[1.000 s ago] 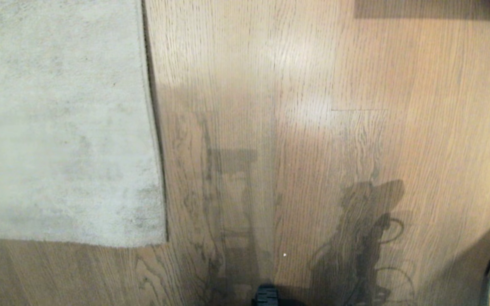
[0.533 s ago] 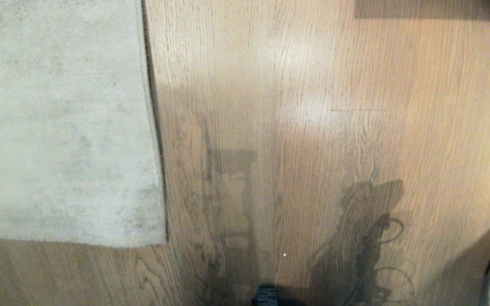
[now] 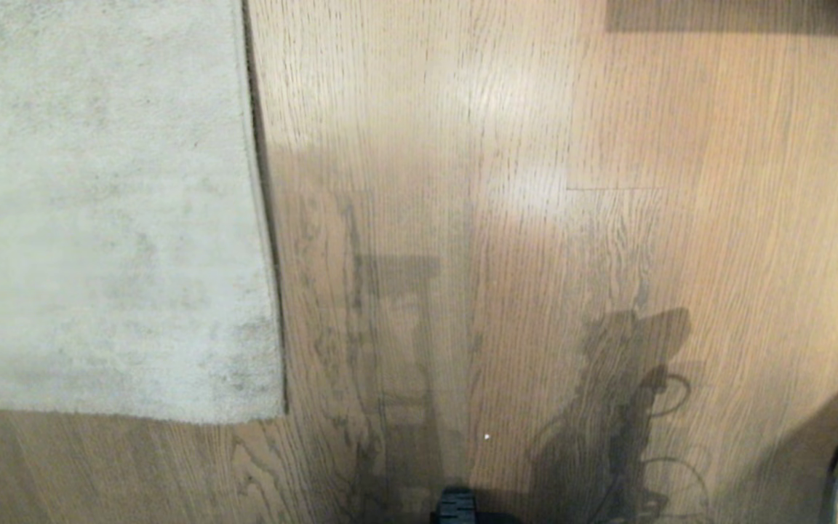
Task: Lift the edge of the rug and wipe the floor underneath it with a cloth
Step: Put down the rag
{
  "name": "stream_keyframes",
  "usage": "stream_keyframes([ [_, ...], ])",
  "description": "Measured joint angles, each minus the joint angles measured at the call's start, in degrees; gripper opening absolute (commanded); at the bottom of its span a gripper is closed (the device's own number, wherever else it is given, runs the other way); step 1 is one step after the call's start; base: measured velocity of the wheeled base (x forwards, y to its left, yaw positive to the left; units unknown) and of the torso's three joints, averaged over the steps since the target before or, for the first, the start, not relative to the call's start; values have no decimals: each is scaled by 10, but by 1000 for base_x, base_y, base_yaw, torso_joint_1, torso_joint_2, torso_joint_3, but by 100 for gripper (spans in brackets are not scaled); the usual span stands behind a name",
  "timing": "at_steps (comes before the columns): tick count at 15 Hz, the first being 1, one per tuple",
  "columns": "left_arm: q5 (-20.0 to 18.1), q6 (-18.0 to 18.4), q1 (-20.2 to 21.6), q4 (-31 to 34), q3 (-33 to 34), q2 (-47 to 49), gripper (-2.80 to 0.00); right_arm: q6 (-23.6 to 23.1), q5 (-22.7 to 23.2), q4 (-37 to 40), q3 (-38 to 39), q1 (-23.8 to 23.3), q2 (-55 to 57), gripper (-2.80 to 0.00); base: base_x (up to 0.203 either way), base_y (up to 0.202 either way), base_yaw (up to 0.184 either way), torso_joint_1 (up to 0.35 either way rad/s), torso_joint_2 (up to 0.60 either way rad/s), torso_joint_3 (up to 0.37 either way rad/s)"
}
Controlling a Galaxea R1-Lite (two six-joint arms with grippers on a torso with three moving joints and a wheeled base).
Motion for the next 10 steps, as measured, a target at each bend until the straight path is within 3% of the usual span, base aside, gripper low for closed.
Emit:
stream_keyframes([
  [10, 0, 0, 0, 0, 0, 0, -280, -22, 1, -2, 0, -1, 0, -280, 0, 0, 0, 0, 0, 0],
])
